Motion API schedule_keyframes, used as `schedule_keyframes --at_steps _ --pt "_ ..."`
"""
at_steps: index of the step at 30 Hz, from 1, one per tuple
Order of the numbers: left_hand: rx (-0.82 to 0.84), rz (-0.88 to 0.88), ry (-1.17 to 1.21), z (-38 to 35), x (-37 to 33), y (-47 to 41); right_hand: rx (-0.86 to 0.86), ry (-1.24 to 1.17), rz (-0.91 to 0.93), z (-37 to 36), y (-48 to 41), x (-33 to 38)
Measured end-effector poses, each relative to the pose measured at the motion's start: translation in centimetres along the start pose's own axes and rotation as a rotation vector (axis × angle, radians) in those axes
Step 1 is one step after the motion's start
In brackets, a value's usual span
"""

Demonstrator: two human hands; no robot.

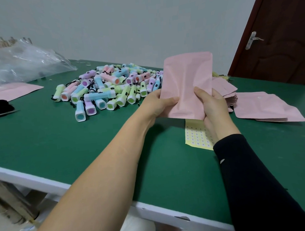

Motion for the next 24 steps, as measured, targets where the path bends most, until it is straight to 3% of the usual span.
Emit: schedule_keyframes --at_steps 13,19,24 --pt "-0.097 -0.016 -0.013 1.3 -0.2 0.1 0.114 0.32 -0.028 -0.6 0.1 -0.6" --pt "-0.087 0.009 -0.08 1.3 -0.1 0.2 0.088 0.352 -0.047 -0.5 0.3 -0.7" --pt "-0.088 0.027 0.023 1.2 0.1 0.1 0.1 0.4 -0.061 -0.5 0.3 -0.8"
Point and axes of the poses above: each hand's wrist, its own y-axis away from the middle knuckle, its own z-axis out of the back of the hand, x = y × z, the point moved 6 cm from there along -y, towards the middle knuckle, and after that the axes turned 8 degrees about -z, right-handed, at the moved point
